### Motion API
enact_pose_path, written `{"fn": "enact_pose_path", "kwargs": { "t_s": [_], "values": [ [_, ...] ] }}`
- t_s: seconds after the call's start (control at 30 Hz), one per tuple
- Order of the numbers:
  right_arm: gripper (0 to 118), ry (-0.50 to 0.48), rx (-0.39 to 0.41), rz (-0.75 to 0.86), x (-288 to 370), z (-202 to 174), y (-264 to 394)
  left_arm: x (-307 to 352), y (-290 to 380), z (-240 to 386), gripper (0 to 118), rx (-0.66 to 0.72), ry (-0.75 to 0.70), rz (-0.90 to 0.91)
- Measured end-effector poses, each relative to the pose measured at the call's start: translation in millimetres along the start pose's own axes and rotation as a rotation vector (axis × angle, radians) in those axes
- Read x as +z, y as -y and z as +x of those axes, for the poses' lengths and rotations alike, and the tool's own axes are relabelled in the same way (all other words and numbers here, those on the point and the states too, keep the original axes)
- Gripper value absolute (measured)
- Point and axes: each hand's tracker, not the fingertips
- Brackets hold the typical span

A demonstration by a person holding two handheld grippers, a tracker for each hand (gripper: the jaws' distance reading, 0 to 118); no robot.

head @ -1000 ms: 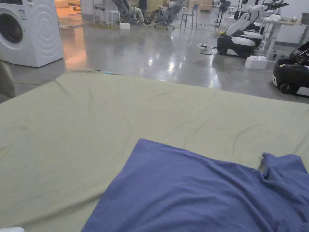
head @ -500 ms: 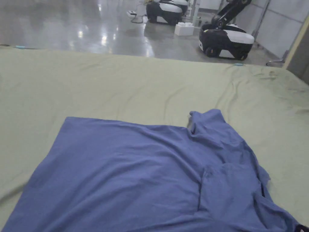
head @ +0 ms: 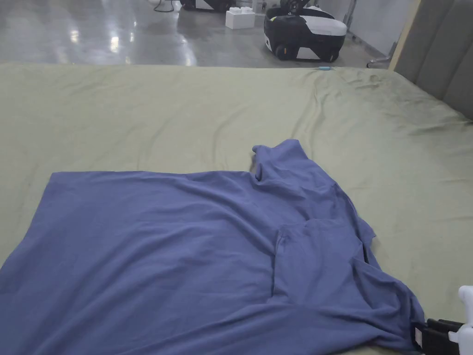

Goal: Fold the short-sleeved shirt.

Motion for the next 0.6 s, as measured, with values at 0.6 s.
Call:
{"fn": "enact_pose_path", "kwargs": {
  "t_s": [0.6],
  "values": [
    [6, 0.002, 0.040, 0.152, -73, -23, -154, -104, -147, 46, 4, -0.106, -0.039, 0.071]
  ]
}}
